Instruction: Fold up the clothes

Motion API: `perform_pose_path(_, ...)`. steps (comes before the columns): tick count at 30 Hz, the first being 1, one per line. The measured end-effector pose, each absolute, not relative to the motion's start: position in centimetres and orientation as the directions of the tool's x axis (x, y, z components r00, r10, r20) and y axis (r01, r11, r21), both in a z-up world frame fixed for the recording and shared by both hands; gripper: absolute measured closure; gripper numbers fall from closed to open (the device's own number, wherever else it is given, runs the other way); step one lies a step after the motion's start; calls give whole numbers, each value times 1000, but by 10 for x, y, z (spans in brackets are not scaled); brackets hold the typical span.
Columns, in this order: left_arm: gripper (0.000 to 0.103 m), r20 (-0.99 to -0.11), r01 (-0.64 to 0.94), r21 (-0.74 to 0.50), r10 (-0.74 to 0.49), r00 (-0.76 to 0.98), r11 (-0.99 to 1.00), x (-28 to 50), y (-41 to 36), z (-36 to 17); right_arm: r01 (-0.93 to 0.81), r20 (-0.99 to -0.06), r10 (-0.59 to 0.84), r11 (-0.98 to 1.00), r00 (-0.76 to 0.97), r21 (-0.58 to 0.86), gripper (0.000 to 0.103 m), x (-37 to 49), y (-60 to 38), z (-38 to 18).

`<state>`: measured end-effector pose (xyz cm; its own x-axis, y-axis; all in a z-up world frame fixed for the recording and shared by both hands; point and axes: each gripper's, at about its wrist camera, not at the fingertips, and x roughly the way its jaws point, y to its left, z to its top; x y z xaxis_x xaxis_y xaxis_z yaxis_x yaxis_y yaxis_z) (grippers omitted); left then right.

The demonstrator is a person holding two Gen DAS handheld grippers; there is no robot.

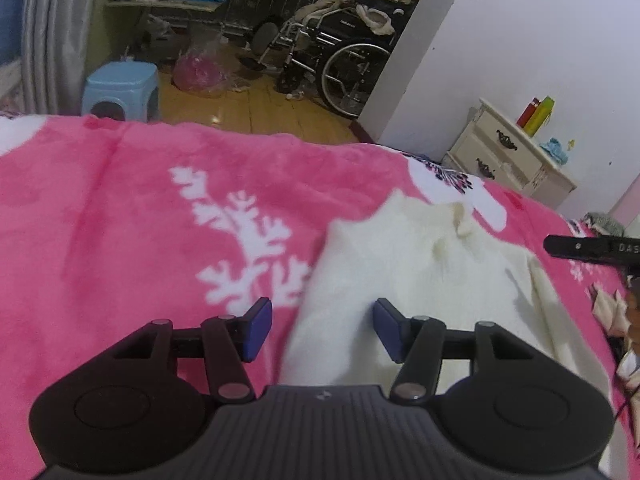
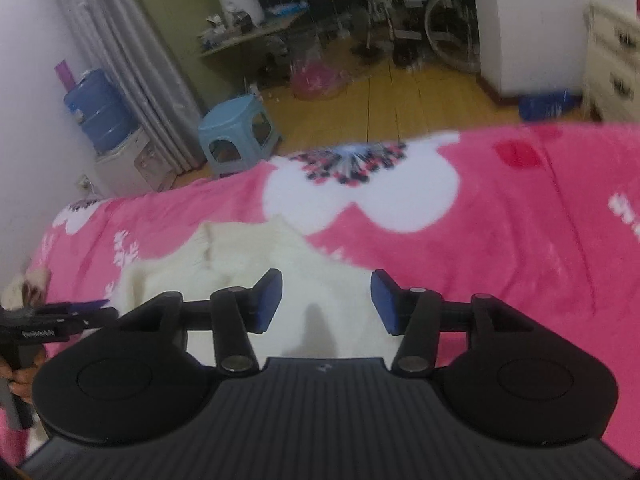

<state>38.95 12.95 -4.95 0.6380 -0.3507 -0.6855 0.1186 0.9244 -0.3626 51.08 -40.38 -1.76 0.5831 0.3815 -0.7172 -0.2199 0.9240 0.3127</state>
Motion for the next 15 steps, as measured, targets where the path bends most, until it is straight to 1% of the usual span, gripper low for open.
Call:
perform_pose_path(5,46,-679,133,-373,-368,635,918,412,125,-55,-196,-744,412,910,526,366,54,541,-432,-33)
perform_pose_path(8,50,-684,139,-364,-366,631,921,424,121,-55,-208,-760,425,905,491,372,54,523,-369,-43)
perform_pose_path(9,51,-684,141,-364,-367,631,921,426,119,-55,-224,-762,436,900,479,373,54,518,-363,-42)
perform_pose_path(11,55,-684,143,-359,-364,632,922,432,117,-56,-257,-766,439,898,470,357,54,489,-324,-36)
perform_pose_path(15,61,-686,129,-363,-359,633,923,442,114,-58,-313,-777,435,895,455,317,54,477,-310,-28)
